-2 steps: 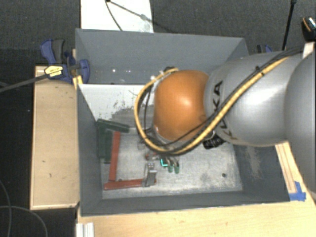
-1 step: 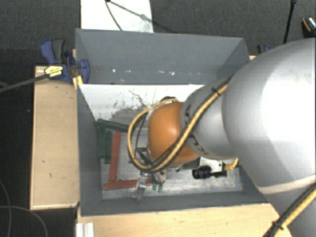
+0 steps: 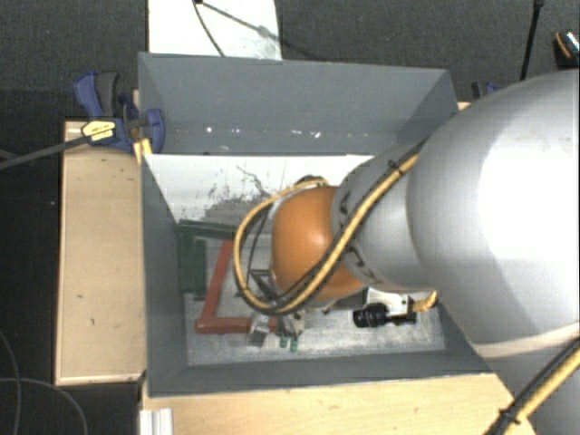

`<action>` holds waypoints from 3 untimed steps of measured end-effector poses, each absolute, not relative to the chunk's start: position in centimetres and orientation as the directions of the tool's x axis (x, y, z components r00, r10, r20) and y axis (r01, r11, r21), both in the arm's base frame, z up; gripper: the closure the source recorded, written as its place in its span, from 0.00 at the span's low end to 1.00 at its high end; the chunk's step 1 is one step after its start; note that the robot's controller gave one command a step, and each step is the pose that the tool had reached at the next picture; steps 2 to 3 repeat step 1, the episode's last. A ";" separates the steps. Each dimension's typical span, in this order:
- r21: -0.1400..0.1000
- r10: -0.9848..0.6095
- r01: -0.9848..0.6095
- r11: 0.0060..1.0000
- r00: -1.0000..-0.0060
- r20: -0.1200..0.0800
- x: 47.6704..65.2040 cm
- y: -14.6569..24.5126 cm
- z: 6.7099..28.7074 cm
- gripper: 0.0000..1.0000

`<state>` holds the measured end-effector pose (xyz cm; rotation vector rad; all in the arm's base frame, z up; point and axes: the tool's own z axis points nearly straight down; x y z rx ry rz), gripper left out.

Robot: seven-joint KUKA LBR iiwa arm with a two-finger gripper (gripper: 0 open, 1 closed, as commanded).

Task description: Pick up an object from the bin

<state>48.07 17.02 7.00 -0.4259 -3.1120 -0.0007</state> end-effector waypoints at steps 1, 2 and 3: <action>0.005 0.280 0.280 0.960 -0.960 -0.009 50.1 13.0 22.2 1.00; 0.005 0.280 0.280 0.960 -0.960 -0.009 50.1 13.0 22.2 1.00; 0.005 0.280 0.280 0.960 -0.960 -0.009 50.1 13.0 22.2 1.00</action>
Offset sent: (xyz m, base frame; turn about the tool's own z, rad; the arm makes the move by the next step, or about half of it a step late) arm 0.0180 -0.0396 0.1475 0.0082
